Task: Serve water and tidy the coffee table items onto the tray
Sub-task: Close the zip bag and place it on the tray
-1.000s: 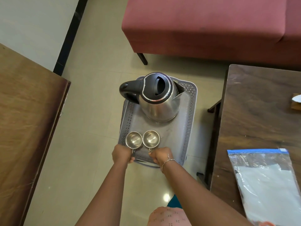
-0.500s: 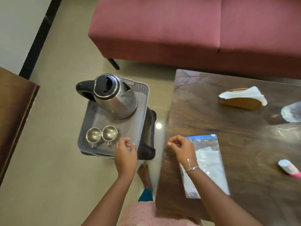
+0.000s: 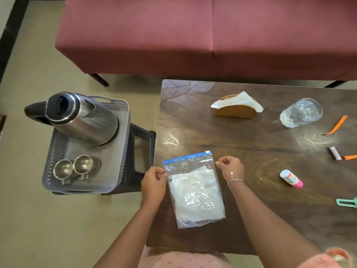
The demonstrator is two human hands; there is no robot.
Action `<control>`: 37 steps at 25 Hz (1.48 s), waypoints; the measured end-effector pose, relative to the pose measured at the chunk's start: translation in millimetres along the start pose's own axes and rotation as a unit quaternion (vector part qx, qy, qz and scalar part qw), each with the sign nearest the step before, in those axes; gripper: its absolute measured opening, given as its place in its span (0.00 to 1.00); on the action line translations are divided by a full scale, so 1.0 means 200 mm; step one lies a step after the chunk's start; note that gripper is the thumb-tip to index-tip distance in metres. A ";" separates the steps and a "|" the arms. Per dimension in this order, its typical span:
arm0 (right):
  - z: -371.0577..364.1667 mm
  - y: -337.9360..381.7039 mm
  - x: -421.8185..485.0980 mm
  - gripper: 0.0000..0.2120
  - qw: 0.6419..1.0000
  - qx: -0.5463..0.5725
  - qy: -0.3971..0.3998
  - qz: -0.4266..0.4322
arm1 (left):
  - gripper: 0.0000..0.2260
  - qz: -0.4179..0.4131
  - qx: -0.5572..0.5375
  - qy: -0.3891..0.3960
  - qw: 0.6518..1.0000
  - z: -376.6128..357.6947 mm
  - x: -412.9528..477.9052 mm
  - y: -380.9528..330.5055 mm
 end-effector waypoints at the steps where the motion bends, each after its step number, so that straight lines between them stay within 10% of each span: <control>1: -0.03 0.00 0.03 0.03 1.000 -0.008 0.018 -0.005 | 0.03 -0.003 0.005 0.001 1.000 -0.01 -0.01 -0.01; 8: -0.13 0.05 0.06 0.10 0.998 0.011 0.063 -0.025 | 0.02 -0.013 0.008 -0.005 1.000 0.01 -0.06 -0.08; 23: 0.56 0.62 -0.75 0.06 0.925 0.052 -0.041 0.375 | 0.18 -0.418 0.030 0.017 0.908 0.08 -0.65 -0.94; 30: 0.83 0.75 -1.01 0.05 0.859 0.011 -0.109 0.501 | 0.06 -0.467 -0.035 0.002 0.884 0.13 -0.82 -1.08; 37: 0.89 0.74 -1.12 0.05 0.839 0.113 -0.003 0.533 | 0.04 -0.509 -0.023 -0.030 0.860 0.11 -0.98 -1.11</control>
Point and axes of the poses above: each hand's wrist, its own x-axis towards the middle knuckle, its own z-axis out of the back of the hand, y = z × x, the point moved 6 cm from there along x, towards the middle knuckle, and after that the axes turned 8 degrees about y, right-handed, at the moved point
